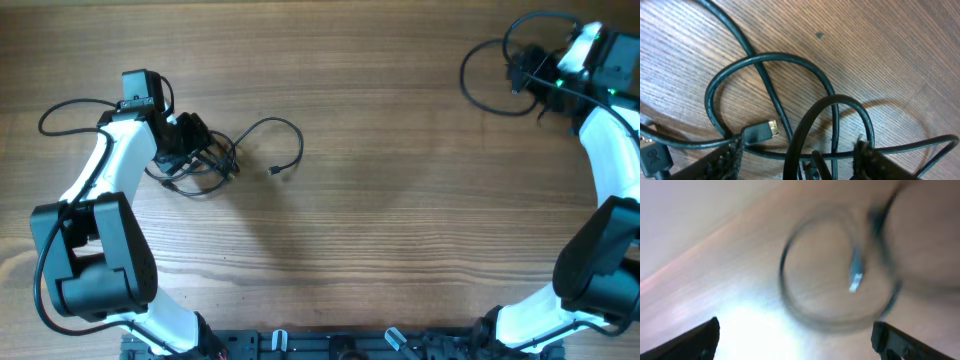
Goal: Untangle cables
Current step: 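Move right gripper left toward the tangle held by left gripper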
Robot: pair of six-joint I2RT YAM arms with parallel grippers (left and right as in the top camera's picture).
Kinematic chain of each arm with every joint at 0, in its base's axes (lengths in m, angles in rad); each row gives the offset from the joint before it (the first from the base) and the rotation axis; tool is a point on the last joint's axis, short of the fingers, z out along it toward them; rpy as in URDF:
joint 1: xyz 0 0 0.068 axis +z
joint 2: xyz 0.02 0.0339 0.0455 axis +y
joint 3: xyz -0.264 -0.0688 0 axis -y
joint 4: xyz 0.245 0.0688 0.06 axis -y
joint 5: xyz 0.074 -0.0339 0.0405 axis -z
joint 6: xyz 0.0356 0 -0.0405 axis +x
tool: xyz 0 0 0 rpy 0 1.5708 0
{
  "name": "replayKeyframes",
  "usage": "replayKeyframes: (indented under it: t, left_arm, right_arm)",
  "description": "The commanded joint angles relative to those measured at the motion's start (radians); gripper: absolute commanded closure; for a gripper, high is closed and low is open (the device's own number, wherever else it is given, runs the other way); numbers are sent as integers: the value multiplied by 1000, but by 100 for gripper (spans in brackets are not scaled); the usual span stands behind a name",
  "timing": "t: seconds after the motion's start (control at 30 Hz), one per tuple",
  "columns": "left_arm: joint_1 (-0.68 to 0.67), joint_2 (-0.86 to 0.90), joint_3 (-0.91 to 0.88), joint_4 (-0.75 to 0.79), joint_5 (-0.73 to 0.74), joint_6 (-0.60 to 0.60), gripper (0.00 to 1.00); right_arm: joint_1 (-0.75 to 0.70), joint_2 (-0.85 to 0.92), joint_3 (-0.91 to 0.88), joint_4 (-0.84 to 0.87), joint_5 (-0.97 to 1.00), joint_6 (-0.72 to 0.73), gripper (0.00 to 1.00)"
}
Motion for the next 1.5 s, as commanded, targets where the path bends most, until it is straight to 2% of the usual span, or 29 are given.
replayKeyframes:
  t: [0.0, 0.07, 0.23, 0.33, 0.47, 0.53, 0.57, 0.7, 0.83, 0.93, 1.03, 1.13, 1.23, 1.4, 1.47]
  left_arm:
    - [-3, 13, 4, 3, -5, 2, 16]
    - [-3, 13, 4, 3, 6, 2, 11]
    - [-3, -16, 5, 3, 106, 2, 11]
    - [-3, -57, 5, -5, 121, 2, 11]
    - [-3, -111, 5, -21, 116, 3, 12]
    - [-3, -134, 5, -27, 93, 2, 11]
    - [-3, -143, 5, -31, 65, 2, 0]
    - [-3, -151, 5, -47, -20, 0, 0]
    - [-2, -151, 5, -60, -114, -70, 0]
    - [11, -151, 5, -78, -206, -120, 0]
    - [39, -151, 4, -93, -204, -157, 0]
    - [59, -151, 4, -112, -197, -157, 0]
    - [67, -150, 4, -158, -196, -157, 2]
    - [67, -150, 4, -196, -111, -156, 17]
    - [67, -150, 4, -193, -82, -156, 19]
  right_arm:
    - [52, 8, -6, -117, -174, 69, 0]
    - [94, 8, -6, -170, -174, 32, 0]
    - [190, 8, -6, -267, -215, 4, 0]
    - [255, 8, -7, -273, -294, 6, 0]
    - [360, 8, -7, -247, -296, 26, 0]
    - [419, 8, -7, -235, -280, 45, 0]
    - [457, 8, -7, -226, -265, 68, 0]
    - [569, 8, -7, -199, -251, 86, 0]
    - [682, 8, -7, -137, -239, 92, 0]
    - [757, 9, -7, -92, -157, 142, 0]
    - [826, 10, -7, -63, -39, 232, 0]
    - [888, 14, -7, -42, 40, 249, 0]
    - [934, 21, -7, -41, 92, 249, 0]
    - [1001, 51, -8, -30, 146, 250, 0]
    - [1024, 70, -8, -18, 146, 250, 0]
